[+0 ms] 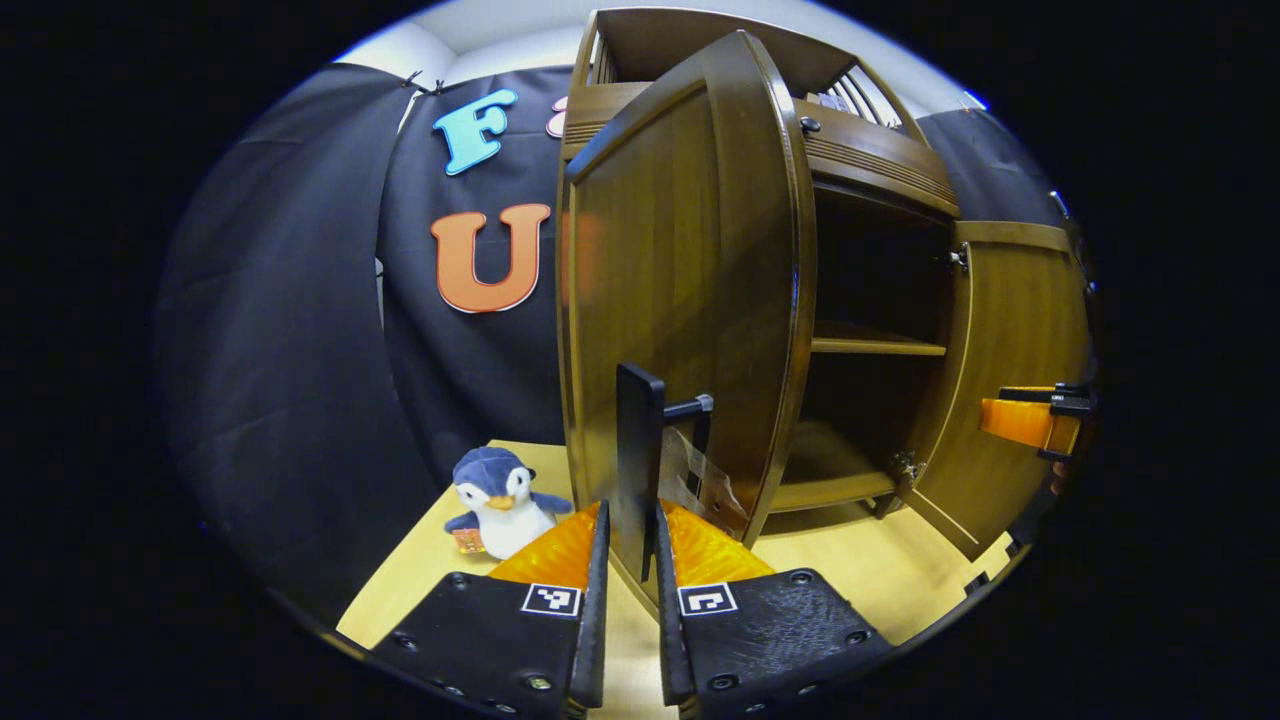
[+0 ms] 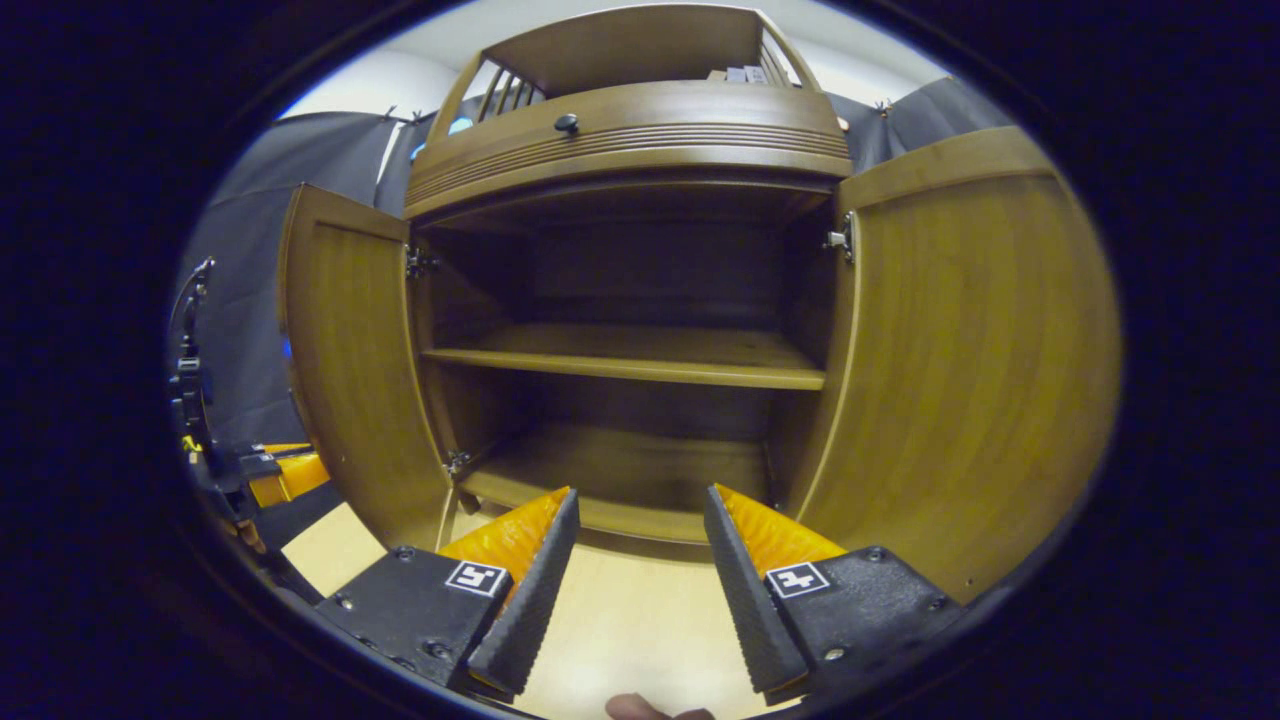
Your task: Open the right door of the double-door shoe cabinet with the right hand, and open the left door with the left hand.
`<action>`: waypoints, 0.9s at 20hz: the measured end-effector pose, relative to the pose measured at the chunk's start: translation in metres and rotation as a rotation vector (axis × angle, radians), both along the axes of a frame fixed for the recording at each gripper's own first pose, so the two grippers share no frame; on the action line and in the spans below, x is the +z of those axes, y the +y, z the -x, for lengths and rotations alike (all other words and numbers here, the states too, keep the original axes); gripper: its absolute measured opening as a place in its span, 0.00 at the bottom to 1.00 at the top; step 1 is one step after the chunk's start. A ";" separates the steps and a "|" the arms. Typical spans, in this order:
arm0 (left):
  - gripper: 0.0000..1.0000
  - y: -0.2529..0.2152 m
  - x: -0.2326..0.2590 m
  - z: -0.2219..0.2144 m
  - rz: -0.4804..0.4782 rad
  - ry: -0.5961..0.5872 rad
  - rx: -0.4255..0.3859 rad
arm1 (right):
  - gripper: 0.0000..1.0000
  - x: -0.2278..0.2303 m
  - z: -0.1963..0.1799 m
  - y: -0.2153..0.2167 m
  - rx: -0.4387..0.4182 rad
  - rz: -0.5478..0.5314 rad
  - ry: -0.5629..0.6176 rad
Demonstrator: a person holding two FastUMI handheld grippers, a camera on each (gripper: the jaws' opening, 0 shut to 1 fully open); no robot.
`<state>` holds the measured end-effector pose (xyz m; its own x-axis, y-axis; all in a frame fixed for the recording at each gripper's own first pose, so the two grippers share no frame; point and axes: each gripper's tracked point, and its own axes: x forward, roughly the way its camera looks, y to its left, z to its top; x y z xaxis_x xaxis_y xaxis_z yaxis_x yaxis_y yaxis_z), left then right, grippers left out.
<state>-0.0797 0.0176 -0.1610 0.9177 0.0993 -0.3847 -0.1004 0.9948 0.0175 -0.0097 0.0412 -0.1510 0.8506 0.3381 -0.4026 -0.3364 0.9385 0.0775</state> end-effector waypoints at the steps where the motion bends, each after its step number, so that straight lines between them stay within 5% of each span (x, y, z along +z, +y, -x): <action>1: 0.22 0.004 0.000 0.002 0.008 -0.001 0.011 | 0.84 0.002 0.000 0.003 0.006 -0.003 -0.003; 4: 0.22 0.021 0.001 0.007 -0.010 0.000 0.036 | 0.84 0.004 -0.001 0.014 0.027 -0.006 -0.018; 5: 0.30 0.028 0.001 0.009 -0.024 0.002 0.046 | 0.84 0.004 -0.001 0.017 0.031 0.002 -0.019; 7: 0.30 0.045 0.002 0.012 -0.034 0.003 0.065 | 0.81 0.004 -0.001 0.020 0.030 0.016 -0.022; 8: 0.22 0.052 0.004 0.009 -0.037 -0.006 0.077 | 0.81 0.004 -0.001 0.023 0.030 0.019 -0.023; 9: 0.29 0.057 0.003 0.013 -0.024 -0.001 0.081 | 0.81 0.003 0.000 0.023 0.026 0.022 -0.024; 10: 0.13 0.059 0.001 0.016 -0.003 0.005 0.091 | 0.80 0.004 -0.002 0.024 0.020 0.024 -0.022; 18: 0.15 0.084 0.001 0.036 -0.021 0.011 0.148 | 0.84 0.013 -0.003 0.027 0.009 0.011 -0.032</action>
<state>-0.1161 0.1013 -0.1603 0.8881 0.2412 -0.3913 -0.2453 0.9686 0.0404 -0.0065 0.0684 -0.1384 0.8600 0.3415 -0.3791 -0.3467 0.9362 0.0568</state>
